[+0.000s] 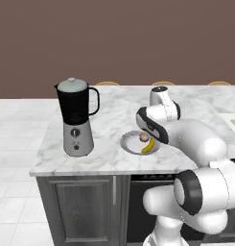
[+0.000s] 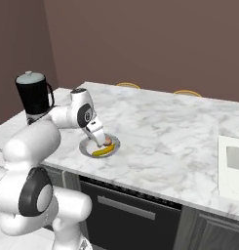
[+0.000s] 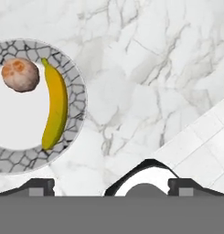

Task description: Pick the banana and tangerine from the fridge and place them on the plate next to the blender to make a fruit smoothie.

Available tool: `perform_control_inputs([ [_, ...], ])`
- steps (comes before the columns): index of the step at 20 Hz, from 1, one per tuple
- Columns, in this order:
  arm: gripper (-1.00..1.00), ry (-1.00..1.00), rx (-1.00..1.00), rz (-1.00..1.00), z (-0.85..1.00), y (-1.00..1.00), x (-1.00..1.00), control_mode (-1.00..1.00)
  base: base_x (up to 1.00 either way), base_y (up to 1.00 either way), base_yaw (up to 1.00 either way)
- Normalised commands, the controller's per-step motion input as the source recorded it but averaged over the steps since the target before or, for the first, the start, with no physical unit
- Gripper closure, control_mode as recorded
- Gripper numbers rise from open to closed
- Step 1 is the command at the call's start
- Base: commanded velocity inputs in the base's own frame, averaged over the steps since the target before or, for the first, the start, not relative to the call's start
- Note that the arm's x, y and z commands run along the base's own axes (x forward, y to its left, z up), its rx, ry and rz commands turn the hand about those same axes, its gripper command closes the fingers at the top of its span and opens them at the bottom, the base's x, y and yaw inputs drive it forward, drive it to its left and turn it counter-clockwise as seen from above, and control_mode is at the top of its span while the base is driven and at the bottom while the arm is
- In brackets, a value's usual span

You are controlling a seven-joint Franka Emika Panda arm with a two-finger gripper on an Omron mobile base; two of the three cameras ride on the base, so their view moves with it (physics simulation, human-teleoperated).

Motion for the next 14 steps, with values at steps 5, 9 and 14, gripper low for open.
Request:
perform_control_inputs([
  [5,-1.0,-0.16,0.13,0.0,0.1,-0.4,-0.81,-1.0,0.0,0.0,0.0],
  [9,-1.0,-0.15,0.05,0.0,0.6,-0.07,-0.39,-1.0,0.0,0.0,0.0],
  [14,-1.0,-0.2,0.01,0.0,1.0,0.0,-0.41,-1.0,0.0,0.0,0.0],
])
